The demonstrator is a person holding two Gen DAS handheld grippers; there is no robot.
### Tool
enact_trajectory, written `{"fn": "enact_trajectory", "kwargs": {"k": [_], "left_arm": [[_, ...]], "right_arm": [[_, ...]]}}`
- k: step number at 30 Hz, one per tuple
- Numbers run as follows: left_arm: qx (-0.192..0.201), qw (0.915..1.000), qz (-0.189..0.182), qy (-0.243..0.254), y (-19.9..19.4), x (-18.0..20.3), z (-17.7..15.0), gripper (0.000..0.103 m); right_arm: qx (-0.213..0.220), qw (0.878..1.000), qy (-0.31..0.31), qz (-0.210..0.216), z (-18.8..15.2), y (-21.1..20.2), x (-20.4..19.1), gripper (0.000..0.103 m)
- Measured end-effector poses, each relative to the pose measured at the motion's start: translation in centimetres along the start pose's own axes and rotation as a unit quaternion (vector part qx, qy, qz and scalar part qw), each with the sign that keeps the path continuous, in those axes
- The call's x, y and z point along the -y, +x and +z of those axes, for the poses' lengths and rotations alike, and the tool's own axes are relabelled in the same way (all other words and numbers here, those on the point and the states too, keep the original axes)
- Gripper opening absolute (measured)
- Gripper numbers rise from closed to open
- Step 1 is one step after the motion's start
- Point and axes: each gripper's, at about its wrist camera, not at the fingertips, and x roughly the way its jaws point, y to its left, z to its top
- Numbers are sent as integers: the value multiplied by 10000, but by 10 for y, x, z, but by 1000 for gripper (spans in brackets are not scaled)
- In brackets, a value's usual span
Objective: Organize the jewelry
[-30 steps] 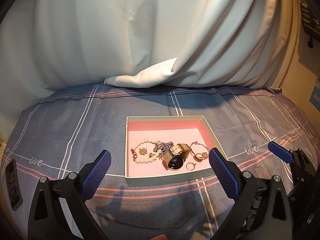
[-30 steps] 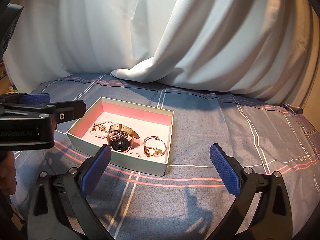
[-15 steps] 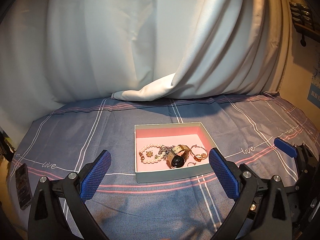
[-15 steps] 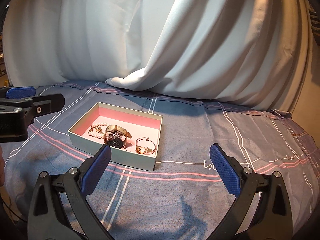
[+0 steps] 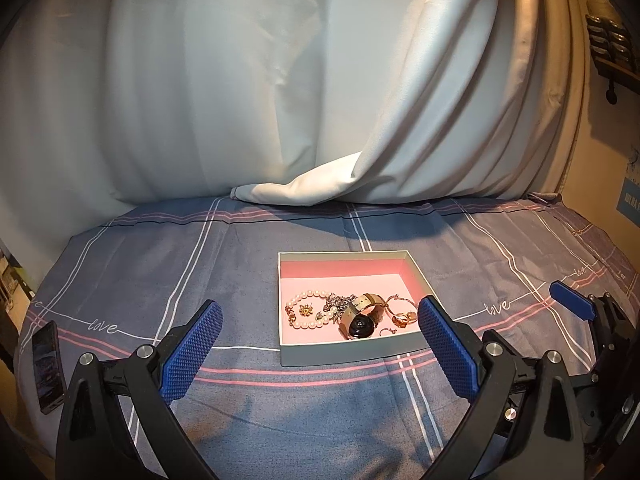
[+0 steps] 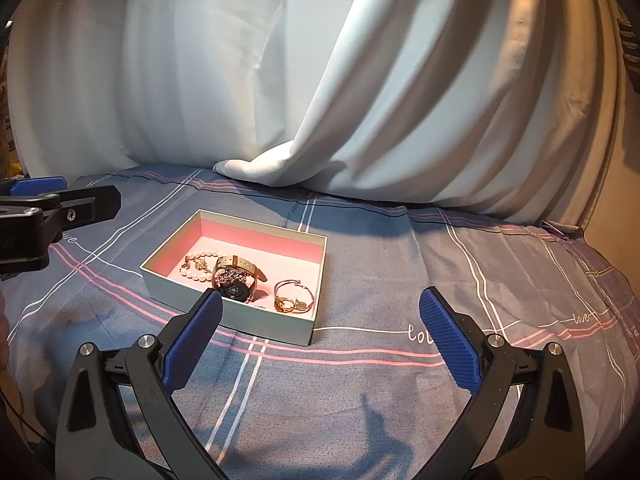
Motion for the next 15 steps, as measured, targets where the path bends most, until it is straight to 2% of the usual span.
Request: {"fn": "enact_trajectory", "kwargs": {"k": [15], "left_arm": [[43,10000,-4,69,-4,4,-1,97]], "right_arm": [[10,10000,-21,48,1,-2,-2,97]]}}
